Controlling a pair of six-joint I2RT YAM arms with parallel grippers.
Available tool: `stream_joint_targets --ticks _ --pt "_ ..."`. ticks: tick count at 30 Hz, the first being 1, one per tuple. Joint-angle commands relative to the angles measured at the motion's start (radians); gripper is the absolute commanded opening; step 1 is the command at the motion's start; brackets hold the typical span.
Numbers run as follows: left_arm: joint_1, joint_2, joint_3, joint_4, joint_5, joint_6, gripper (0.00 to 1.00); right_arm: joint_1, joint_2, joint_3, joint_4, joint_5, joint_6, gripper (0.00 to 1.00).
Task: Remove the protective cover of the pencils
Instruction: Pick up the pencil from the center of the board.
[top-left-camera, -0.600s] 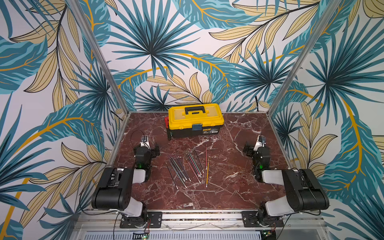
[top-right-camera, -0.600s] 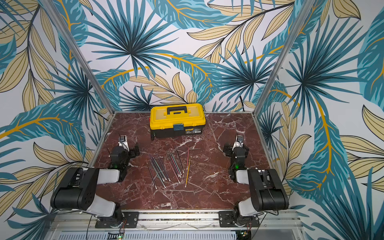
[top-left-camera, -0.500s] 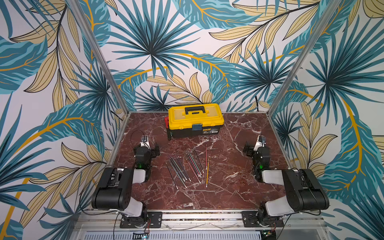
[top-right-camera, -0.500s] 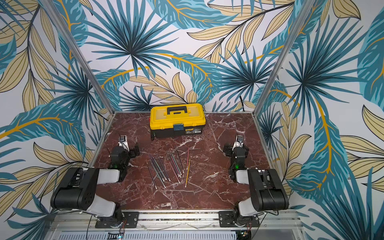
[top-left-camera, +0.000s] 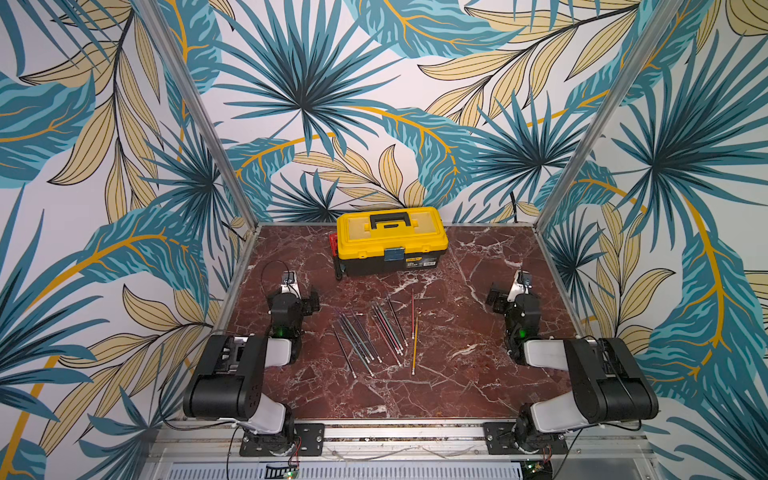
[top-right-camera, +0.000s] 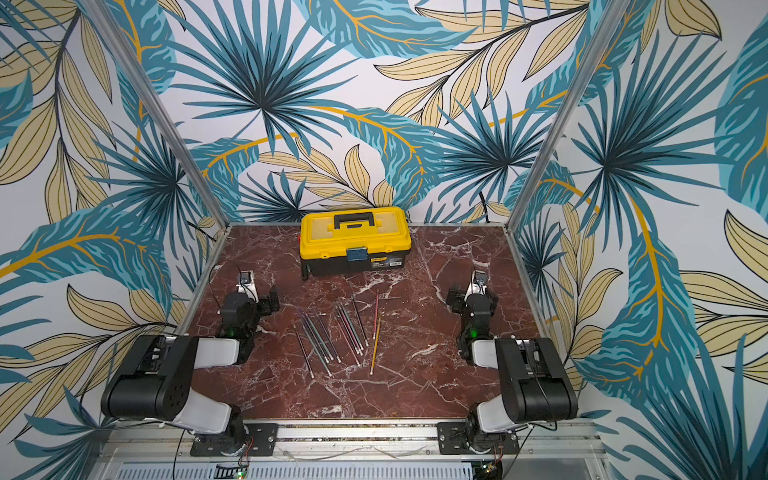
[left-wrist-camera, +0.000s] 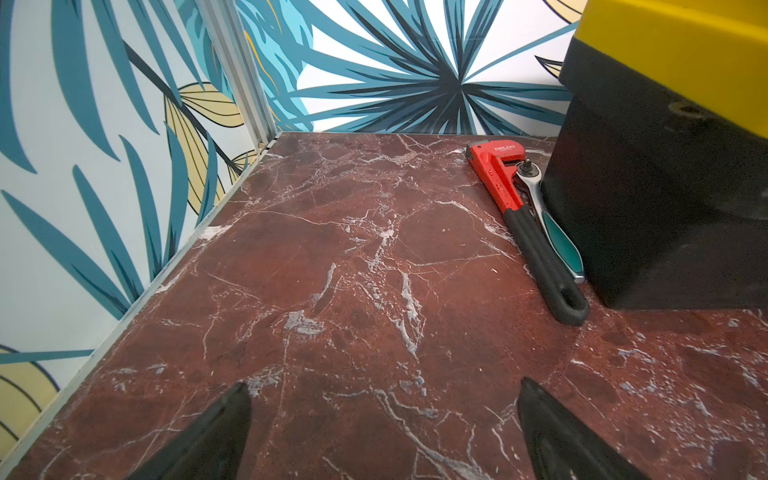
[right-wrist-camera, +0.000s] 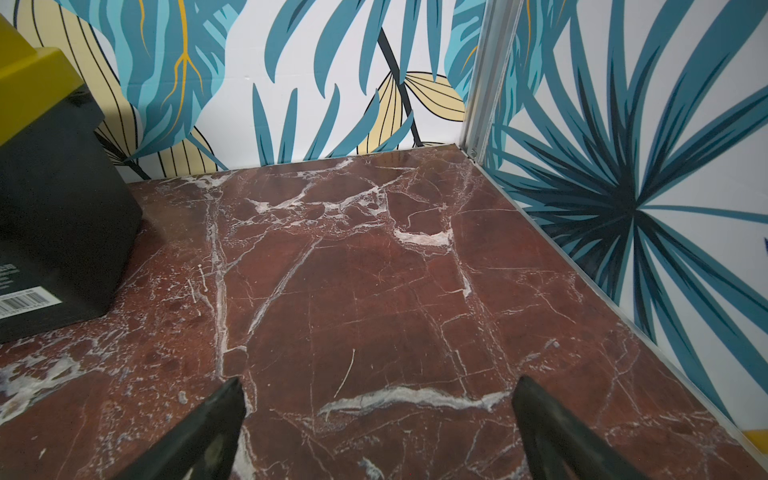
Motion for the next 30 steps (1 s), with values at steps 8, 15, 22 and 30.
stream_joint_targets --ticks 8,15,22,30 --pt "0.003 -0.136 0.039 -0.098 -0.153 -0.057 1.00 0.000 -0.132 0.013 -0.142 0.101 0.027 1.00" --pt "0.003 -0.511 0.048 -0.347 -0.119 -0.173 0.99 0.000 -0.472 -0.030 -0.272 0.162 0.199 0.99" --pt "0.006 -1.021 0.296 -0.940 0.201 -0.464 1.00 0.000 -0.829 0.071 -0.737 -0.140 0.244 0.99" --pt "0.008 -1.129 0.299 -1.257 -0.054 -0.782 1.00 0.000 -0.809 0.323 -1.176 -0.130 0.658 1.00"
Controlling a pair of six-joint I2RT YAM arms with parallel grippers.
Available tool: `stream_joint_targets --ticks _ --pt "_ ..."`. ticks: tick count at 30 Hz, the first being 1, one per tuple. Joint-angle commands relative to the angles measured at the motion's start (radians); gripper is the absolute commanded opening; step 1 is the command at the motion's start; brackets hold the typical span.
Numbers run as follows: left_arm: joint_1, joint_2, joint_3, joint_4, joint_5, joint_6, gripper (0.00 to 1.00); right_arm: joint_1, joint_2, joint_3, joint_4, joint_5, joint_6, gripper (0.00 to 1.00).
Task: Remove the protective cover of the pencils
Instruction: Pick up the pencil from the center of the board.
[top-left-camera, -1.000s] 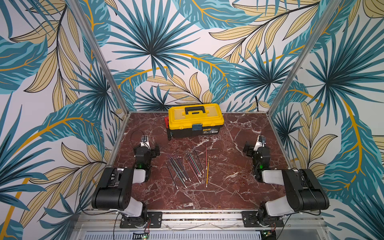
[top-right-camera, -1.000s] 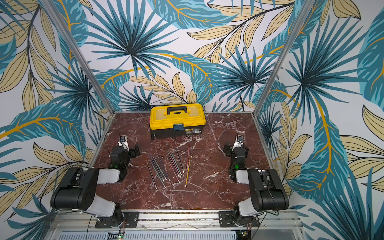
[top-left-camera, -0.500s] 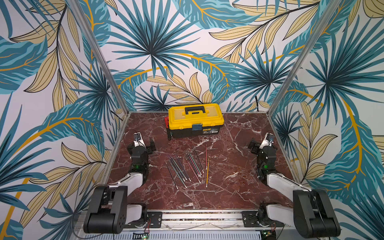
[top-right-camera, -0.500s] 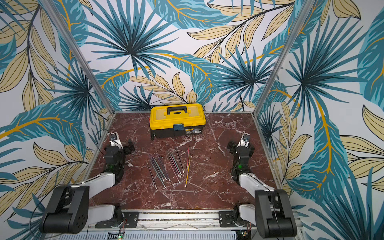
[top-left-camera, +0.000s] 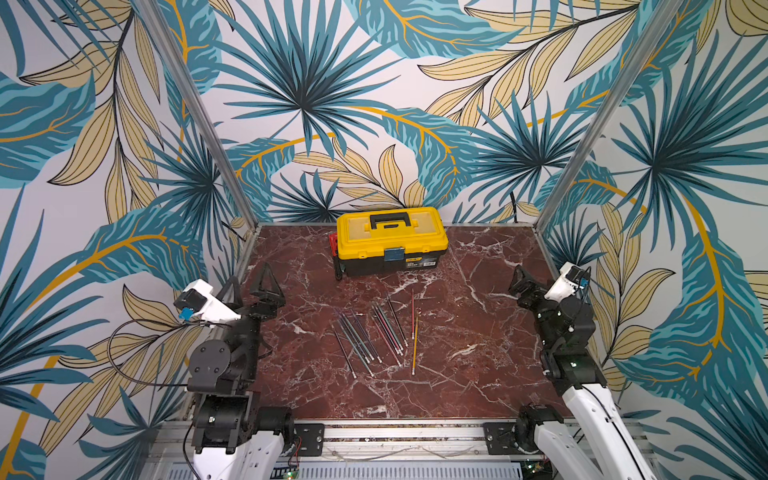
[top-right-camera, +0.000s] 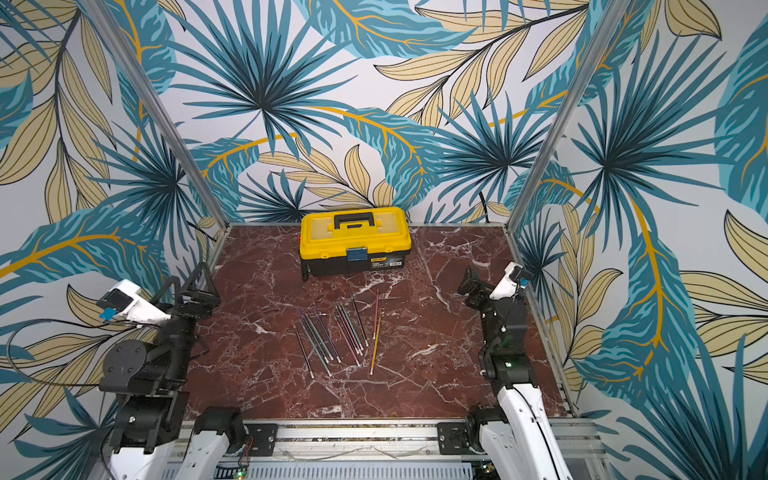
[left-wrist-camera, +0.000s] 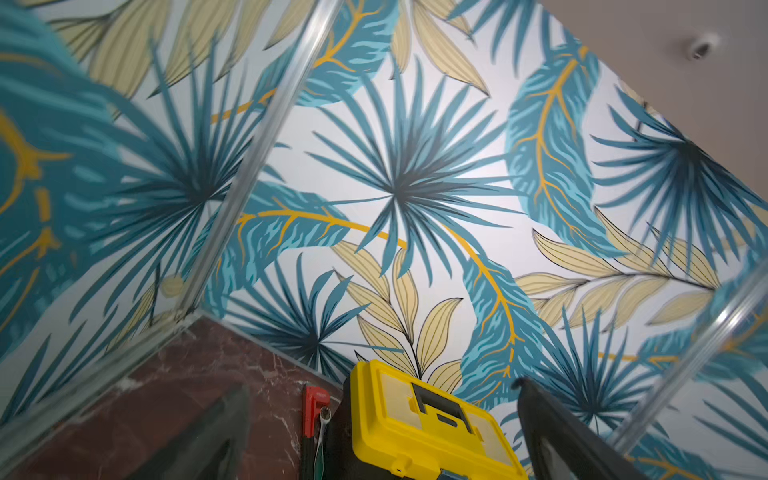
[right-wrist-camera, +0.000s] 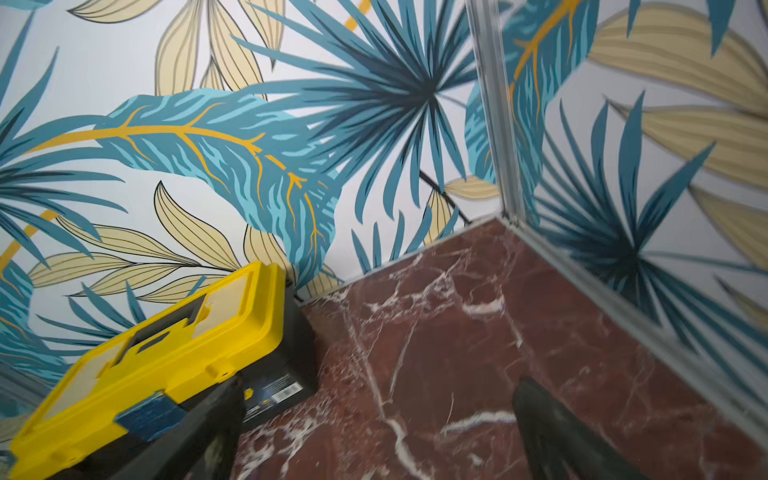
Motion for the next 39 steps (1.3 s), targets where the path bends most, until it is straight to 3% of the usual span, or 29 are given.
stream_joint_targets --ticks 1,3,6,8,11,16,19,23,30,39 --pt "0.005 0.016 -0.057 -0.217 -0.051 -0.142 1.00 0.001 -0.007 0.067 -0.277 -0.045 0.284 1.00" --pt "0.007 0.027 -0.111 -0.214 -0.033 -0.162 1.00 0.001 -0.018 0.047 -0.201 -0.260 0.276 0.99" --pt "0.008 0.051 -0.143 -0.226 -0.061 -0.184 1.00 0.001 -0.119 -0.072 -0.062 -0.415 0.314 1.00" --pt "0.008 0.066 -0.151 -0.212 -0.055 -0.181 1.00 0.001 -0.218 -0.193 0.037 -0.459 0.373 0.99" --pt "0.008 0.088 -0.162 -0.183 -0.014 -0.184 1.00 0.001 -0.311 -0.238 -0.061 -0.424 0.381 1.00" --pt "0.006 0.164 -0.156 -0.146 0.051 -0.183 1.00 0.054 -0.151 -0.172 -0.183 -0.494 0.291 0.99" --pt "0.008 0.214 -0.148 -0.144 0.054 -0.185 1.00 0.223 -0.033 -0.104 -0.305 -0.318 0.244 0.99" --pt "0.009 0.269 -0.152 -0.124 0.065 -0.186 0.99 0.455 0.121 -0.038 -0.315 -0.108 0.240 0.99" --pt "0.011 0.314 -0.180 -0.090 0.063 -0.200 1.00 0.706 0.409 0.117 -0.357 0.039 0.263 0.86" --pt "0.013 0.378 -0.193 -0.083 0.073 -0.221 1.00 0.990 0.563 0.231 -0.370 0.231 0.268 0.80"
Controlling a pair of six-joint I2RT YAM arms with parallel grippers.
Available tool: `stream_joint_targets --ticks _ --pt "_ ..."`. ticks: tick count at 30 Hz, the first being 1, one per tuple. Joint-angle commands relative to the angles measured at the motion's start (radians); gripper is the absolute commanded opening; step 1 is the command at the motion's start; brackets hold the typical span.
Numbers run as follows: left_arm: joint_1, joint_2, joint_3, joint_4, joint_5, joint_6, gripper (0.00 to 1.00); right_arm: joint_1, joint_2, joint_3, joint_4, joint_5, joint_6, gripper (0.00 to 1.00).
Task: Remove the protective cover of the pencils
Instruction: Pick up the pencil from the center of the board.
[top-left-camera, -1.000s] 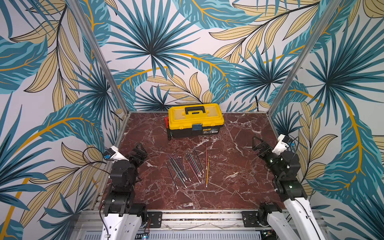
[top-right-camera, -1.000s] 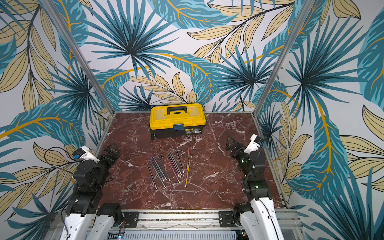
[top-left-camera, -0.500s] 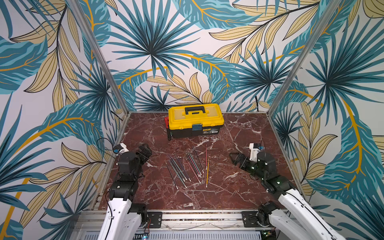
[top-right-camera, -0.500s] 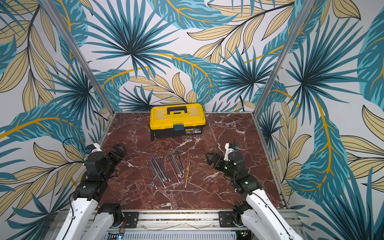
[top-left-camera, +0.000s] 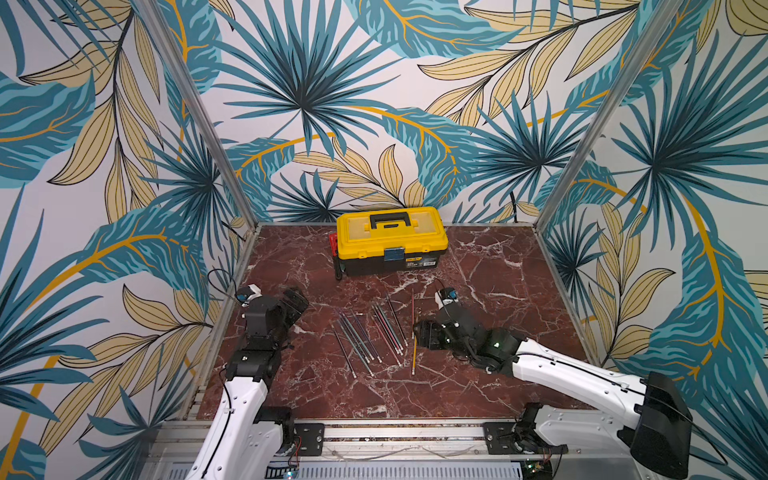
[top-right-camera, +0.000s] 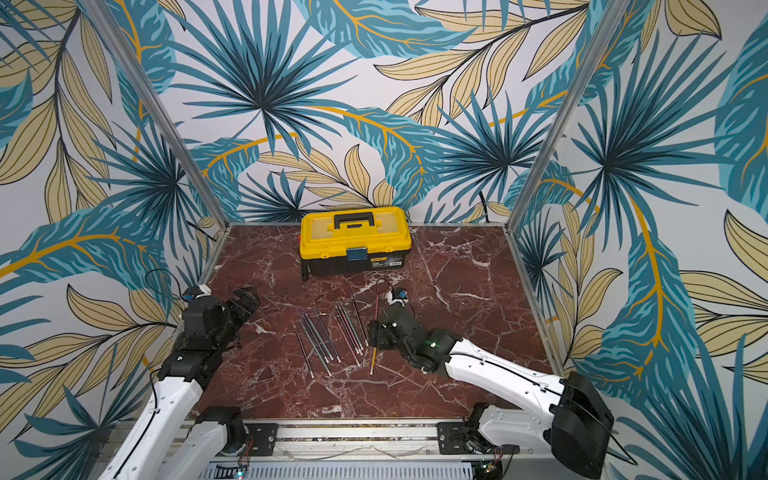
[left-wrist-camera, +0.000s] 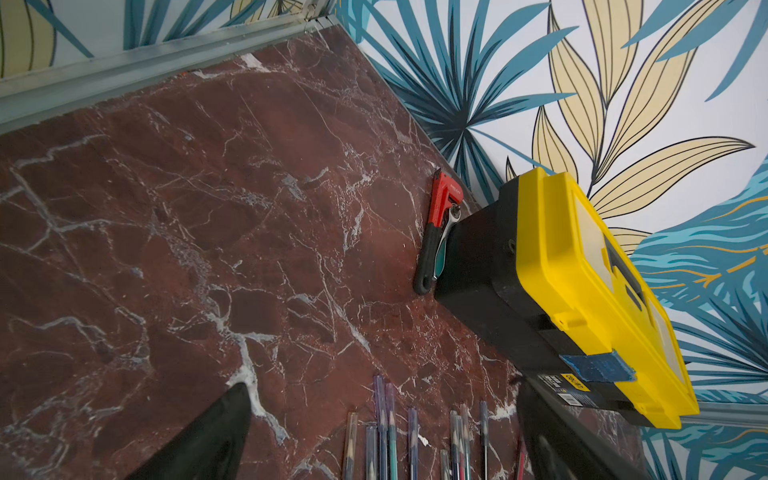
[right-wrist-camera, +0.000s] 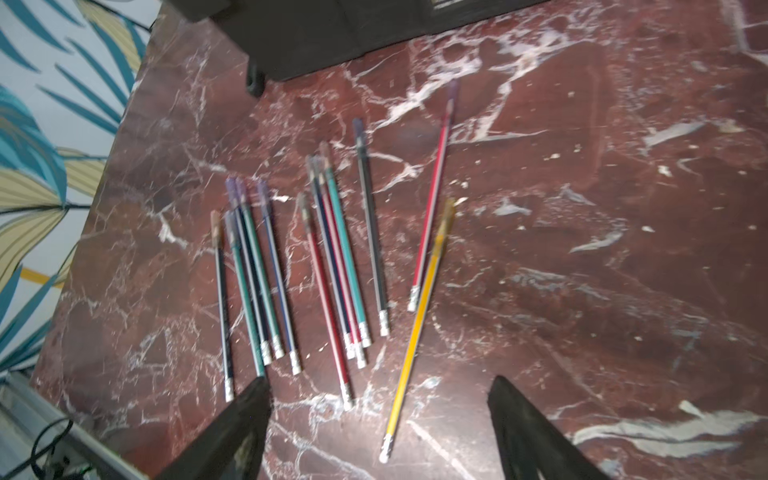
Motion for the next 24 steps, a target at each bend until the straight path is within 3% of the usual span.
stream_joint_targets --ticks 1,13,18,24 --pt "0.007 -0.003 -0.043 0.022 0.001 -0.016 1.00 0.076 0.070 0.050 -0.031 0.117 0.010 0.79" --pt "0.020 0.061 -0.062 0.077 0.070 -0.050 1.00 0.292 0.324 0.282 -0.132 0.234 0.033 0.61" --pt "0.033 0.117 -0.056 0.096 0.102 -0.060 1.00 0.327 0.489 0.414 -0.151 0.177 0.011 0.54" --pt "0.066 0.153 -0.048 0.096 0.132 -0.059 0.91 0.358 0.651 0.546 -0.173 0.124 -0.019 0.49"
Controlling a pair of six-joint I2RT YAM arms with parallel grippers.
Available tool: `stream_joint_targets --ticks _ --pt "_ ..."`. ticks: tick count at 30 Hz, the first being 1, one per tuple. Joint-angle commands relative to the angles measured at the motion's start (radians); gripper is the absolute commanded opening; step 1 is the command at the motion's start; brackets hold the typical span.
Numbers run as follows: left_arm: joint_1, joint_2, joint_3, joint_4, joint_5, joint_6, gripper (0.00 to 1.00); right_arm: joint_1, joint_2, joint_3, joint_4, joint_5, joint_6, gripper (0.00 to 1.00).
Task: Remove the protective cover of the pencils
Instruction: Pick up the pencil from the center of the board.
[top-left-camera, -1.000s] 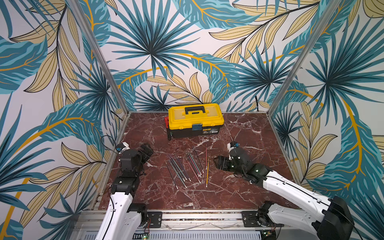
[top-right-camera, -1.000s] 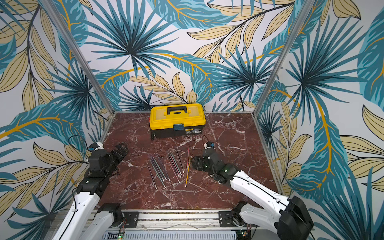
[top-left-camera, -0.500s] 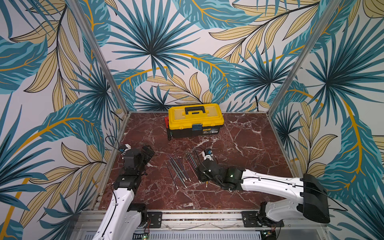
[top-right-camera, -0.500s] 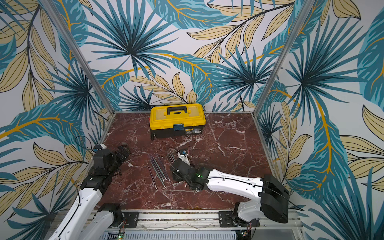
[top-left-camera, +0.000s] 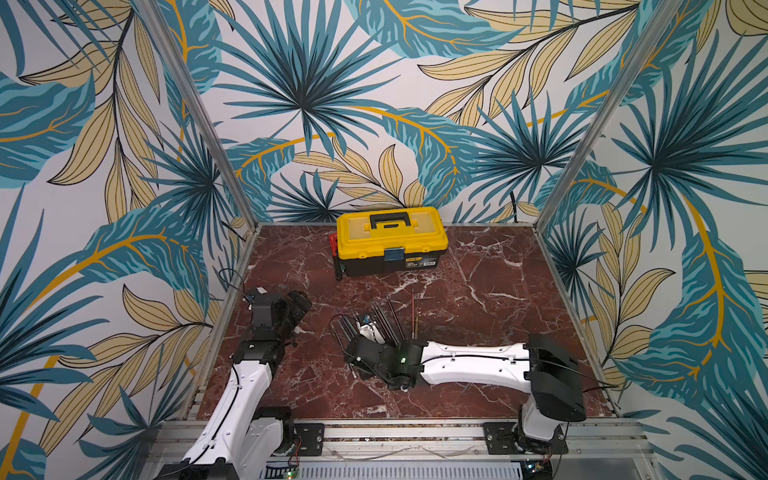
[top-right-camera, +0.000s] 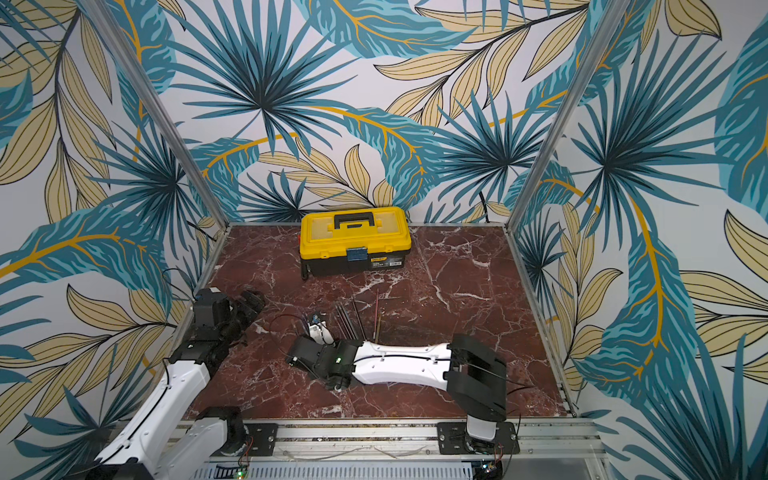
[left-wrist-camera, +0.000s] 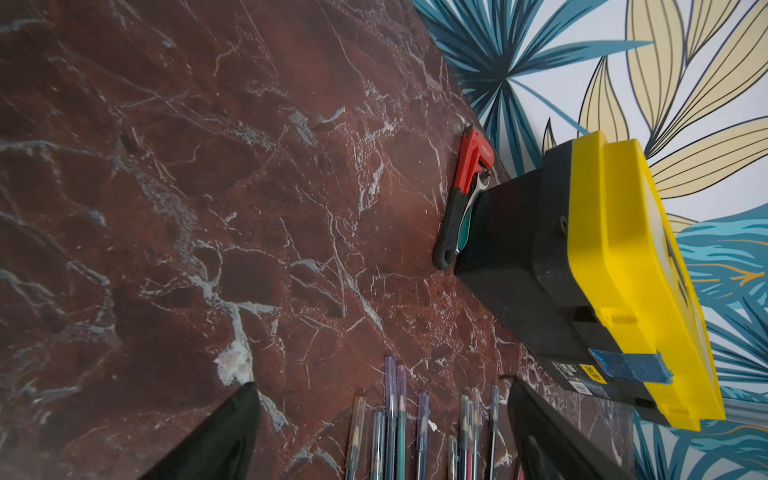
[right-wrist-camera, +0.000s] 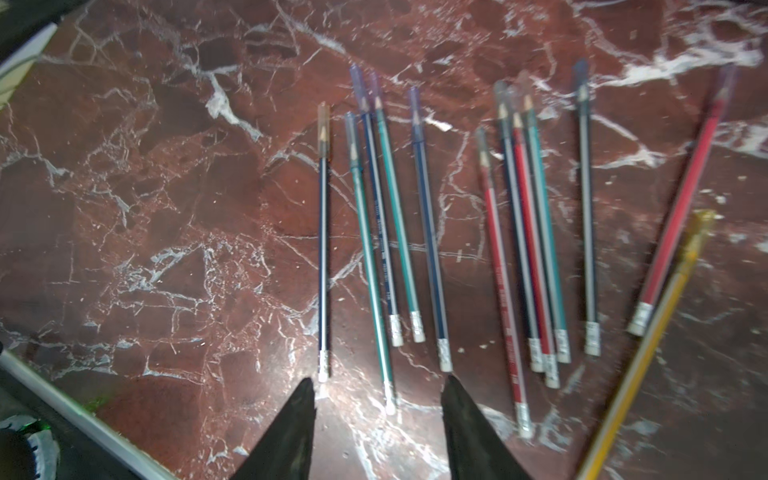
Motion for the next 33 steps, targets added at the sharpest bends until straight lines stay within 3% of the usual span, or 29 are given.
stream_joint_targets --ticks 1,13,24,33 --pt "0.030 0.004 -0.022 0.021 0.027 -0.002 0.90 0.011 0.051 0.037 -0.029 -0.041 -0.028 0.49" --pt "0.075 0.030 -0.022 0.022 0.072 -0.012 0.80 0.010 0.202 0.139 -0.045 -0.087 -0.050 0.42" --pt "0.078 0.013 -0.022 0.020 0.078 -0.006 0.78 0.005 0.345 0.328 -0.173 -0.025 -0.100 0.39" --pt "0.078 -0.008 -0.018 0.009 0.076 -0.001 0.78 -0.031 0.393 0.373 -0.186 -0.054 -0.121 0.34"
